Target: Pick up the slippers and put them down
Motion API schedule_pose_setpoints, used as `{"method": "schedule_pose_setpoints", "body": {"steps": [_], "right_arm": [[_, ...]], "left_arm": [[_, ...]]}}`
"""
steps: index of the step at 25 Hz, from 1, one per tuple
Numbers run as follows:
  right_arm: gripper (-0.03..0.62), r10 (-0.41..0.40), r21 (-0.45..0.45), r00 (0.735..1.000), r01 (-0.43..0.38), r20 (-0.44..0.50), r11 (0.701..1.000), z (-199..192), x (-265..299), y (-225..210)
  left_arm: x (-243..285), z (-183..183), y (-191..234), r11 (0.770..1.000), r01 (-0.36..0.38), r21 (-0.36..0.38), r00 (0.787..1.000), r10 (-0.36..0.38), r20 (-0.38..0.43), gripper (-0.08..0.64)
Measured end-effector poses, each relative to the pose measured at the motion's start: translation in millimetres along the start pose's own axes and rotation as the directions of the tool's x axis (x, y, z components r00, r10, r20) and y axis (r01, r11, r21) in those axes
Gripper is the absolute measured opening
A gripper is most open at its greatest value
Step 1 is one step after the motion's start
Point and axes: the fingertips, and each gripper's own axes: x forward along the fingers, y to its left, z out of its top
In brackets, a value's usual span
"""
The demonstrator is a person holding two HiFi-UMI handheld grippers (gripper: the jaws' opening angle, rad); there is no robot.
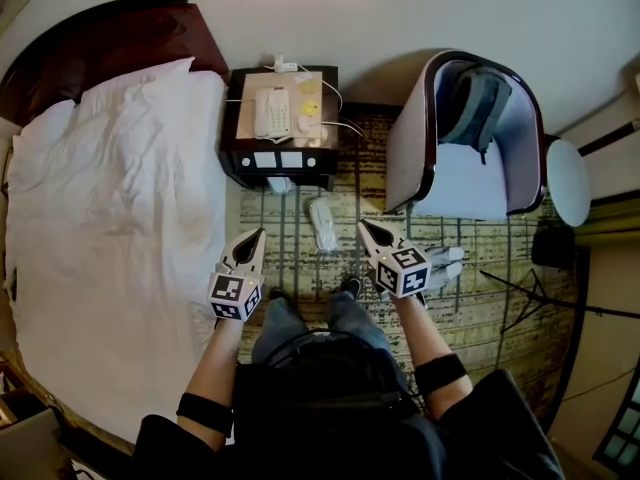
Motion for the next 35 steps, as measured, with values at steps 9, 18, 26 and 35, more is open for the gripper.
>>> {"method": "schedule_pose_setpoints", "body": {"steps": [9, 18, 26, 35], "right_arm": [[0.002, 0.014, 0.003, 1.000, -0.014, 0.010, 1.000, -3.3, 0.0, -29.4], [0.002, -0.045, 0.028, 0.999, 0.045, 0.025, 0.999, -2.8, 28.8, -18.9], [0.002, -0.061, 0.045, 0.998, 0.061, -0.012, 0.997, -15.2, 80.5, 21.8], [0.002, -0.037, 0.033, 0.996, 0.040, -0.081, 0.999, -53.1, 142.5, 38.4]], "left_arm": [[24.0, 13.1, -25.6, 1.000, 0.015, 0.022, 1.000, -0.015, -0.021, 0.000], [37.9, 10.6, 0.2, 0.992, 0.119, 0.046, 0.991, -0.116, -0.064, 0.000], [43.8, -6.6, 55.6, 0.988, 0.154, 0.020, 0.985, -0.151, -0.084, 0.000], [70.7, -68.9, 97.3, 0.984, 0.123, -0.129, 0.983, -0.138, -0.118, 0.006]]}}
